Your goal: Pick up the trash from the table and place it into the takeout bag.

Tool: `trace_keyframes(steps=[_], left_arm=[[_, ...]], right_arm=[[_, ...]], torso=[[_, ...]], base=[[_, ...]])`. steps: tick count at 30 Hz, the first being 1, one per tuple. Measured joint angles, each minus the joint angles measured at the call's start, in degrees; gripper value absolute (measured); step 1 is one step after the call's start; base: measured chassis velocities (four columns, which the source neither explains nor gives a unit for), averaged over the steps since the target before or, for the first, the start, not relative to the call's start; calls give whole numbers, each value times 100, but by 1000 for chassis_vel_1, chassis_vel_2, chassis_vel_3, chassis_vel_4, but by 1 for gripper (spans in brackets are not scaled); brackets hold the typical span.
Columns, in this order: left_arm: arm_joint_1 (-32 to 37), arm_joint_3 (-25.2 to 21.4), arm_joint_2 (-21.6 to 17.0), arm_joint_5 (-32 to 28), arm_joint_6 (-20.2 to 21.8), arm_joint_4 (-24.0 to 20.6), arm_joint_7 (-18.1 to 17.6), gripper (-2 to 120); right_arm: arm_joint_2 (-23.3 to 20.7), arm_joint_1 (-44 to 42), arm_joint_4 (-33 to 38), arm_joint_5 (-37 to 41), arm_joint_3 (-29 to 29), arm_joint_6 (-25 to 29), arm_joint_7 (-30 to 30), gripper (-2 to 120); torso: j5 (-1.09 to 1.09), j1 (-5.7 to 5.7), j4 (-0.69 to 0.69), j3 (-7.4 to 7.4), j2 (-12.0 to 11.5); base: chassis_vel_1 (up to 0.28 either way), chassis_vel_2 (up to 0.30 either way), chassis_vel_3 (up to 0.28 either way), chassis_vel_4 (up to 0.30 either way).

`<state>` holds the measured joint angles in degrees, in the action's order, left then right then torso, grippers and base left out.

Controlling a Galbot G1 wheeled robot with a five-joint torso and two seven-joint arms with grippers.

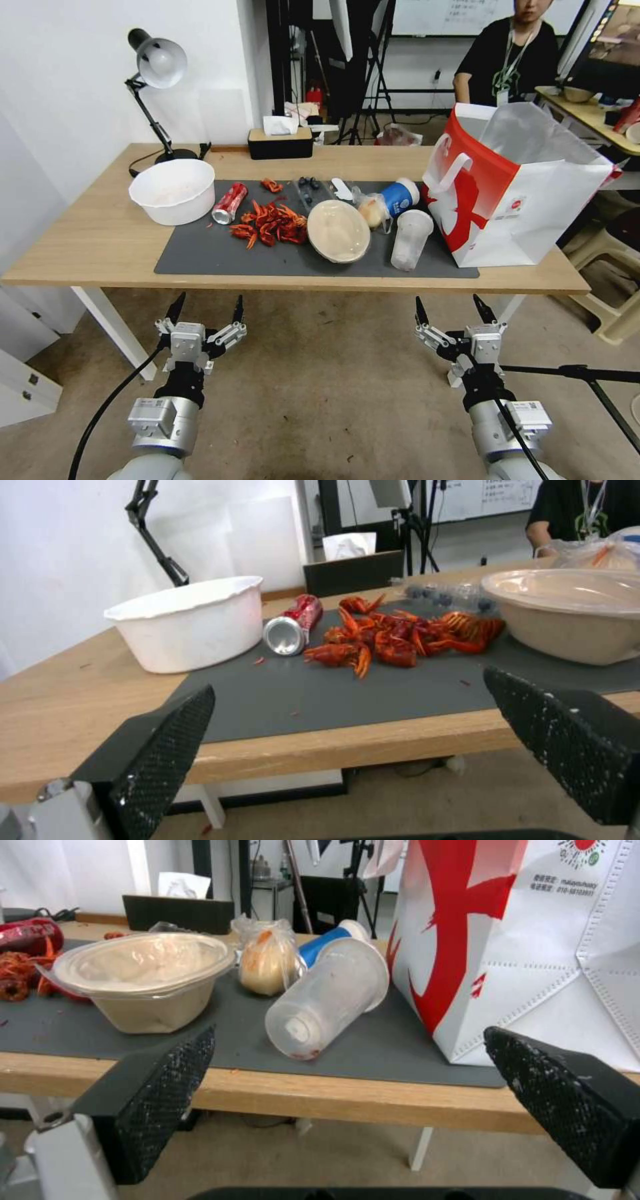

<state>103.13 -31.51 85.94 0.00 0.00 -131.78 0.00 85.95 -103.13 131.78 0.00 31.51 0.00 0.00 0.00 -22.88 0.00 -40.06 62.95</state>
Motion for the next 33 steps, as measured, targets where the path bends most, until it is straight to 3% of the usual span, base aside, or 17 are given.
trace_keyframes(steps=[33], left_arm=[[-51, 28, 25, -35, 53, 0, 4, 100]], right_arm=[[-2, 15, 10, 31, 31, -42, 4, 100]], torso=[[0, 0, 0, 0, 0]], base=[[0, 0, 0, 0]])
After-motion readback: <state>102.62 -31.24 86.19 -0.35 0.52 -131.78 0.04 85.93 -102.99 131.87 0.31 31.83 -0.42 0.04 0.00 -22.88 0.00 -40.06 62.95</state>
